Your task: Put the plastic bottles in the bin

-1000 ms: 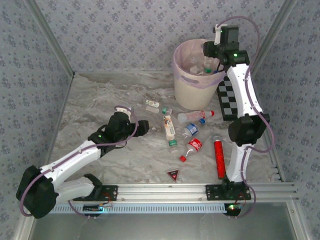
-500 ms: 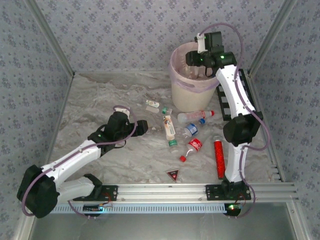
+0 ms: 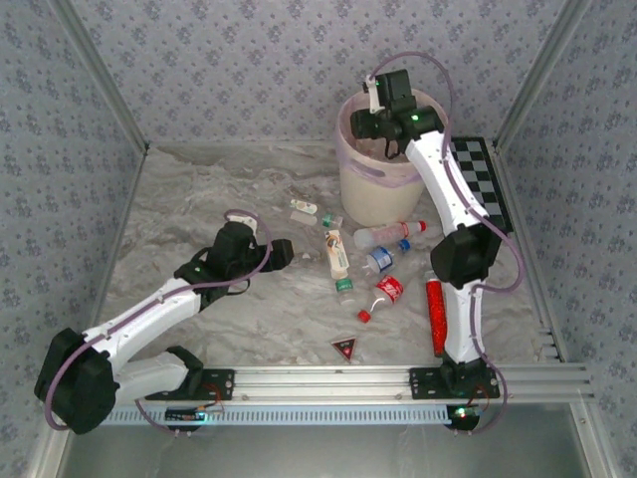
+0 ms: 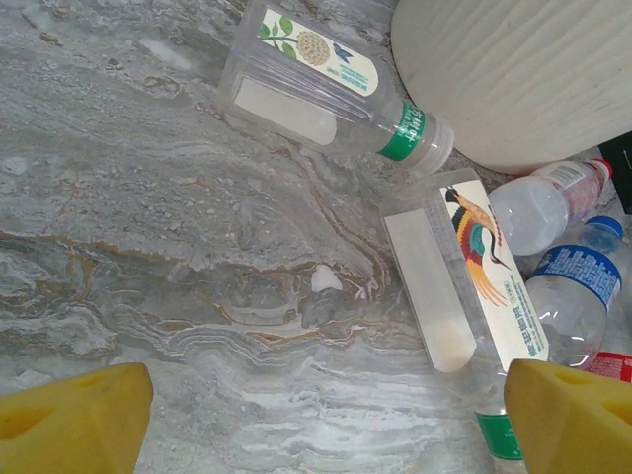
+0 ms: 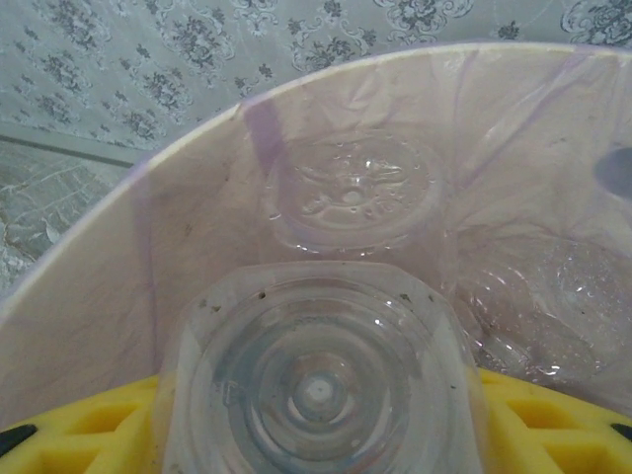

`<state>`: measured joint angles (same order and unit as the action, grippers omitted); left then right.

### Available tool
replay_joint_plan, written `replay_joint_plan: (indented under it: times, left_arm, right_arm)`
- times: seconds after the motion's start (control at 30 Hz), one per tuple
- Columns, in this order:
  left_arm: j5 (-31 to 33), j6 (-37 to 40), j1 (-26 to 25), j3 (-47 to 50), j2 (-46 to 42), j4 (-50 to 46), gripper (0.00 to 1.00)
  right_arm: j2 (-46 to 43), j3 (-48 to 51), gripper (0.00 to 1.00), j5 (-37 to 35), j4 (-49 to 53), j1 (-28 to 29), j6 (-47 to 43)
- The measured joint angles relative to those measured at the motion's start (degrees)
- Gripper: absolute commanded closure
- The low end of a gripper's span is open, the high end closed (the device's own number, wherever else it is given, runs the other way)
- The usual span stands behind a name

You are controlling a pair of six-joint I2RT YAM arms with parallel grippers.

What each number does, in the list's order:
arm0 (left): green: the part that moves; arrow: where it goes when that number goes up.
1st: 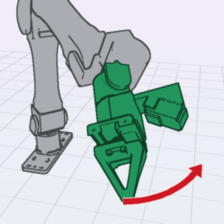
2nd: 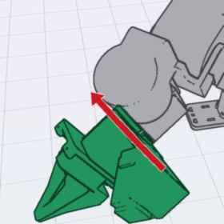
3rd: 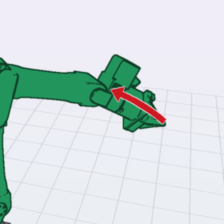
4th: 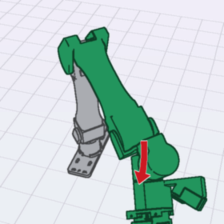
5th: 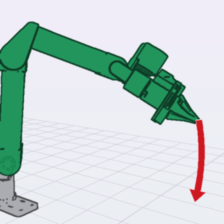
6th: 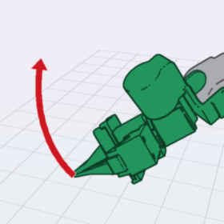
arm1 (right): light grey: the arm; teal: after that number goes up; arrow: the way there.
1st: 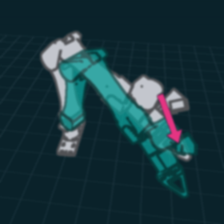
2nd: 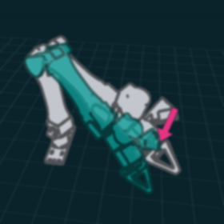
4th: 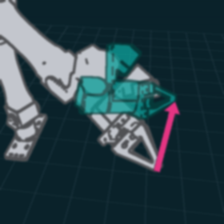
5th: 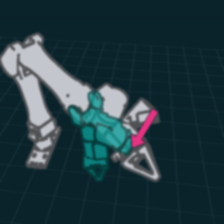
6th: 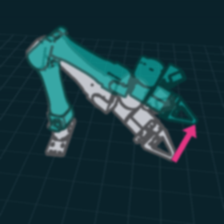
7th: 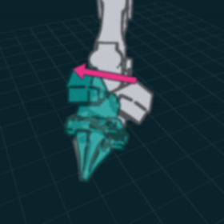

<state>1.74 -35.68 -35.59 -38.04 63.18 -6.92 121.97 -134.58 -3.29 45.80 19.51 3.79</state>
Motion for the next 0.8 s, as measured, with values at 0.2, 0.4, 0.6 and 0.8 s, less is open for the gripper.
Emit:
replay_joint_plan:
  times: [0.2, 0.4, 0.6, 0.8]
  left_arm:
    - [-0.24, -0.02, 0.24, 0.02, 1.40, 0.00, 0.08]
    - [-0.46, -0.26, 0.24, 0.00, 1.86, -0.02, 0.08]
    - [-0.50, -0.26, 0.24, 0.00, 1.95, -0.55, 0.08]
    - [-1.29, -0.55, 0.26, -0.11, 5.16, -0.15, 0.08]
  right_arm:
    - [2.56, -2.54, 0.67, 4.02, -1.11, -1.18, 2.08]
    - [4.52, -4.13, 0.40, 8.04, 2.19, -1.88, 3.04]
    - [5.53, -7.67, 0.06, 8.26, 9.62, -0.96, 0.90]
    - [0.24, -8.98, 0.00, 8.48, 13.03, -2.14, -0.48]
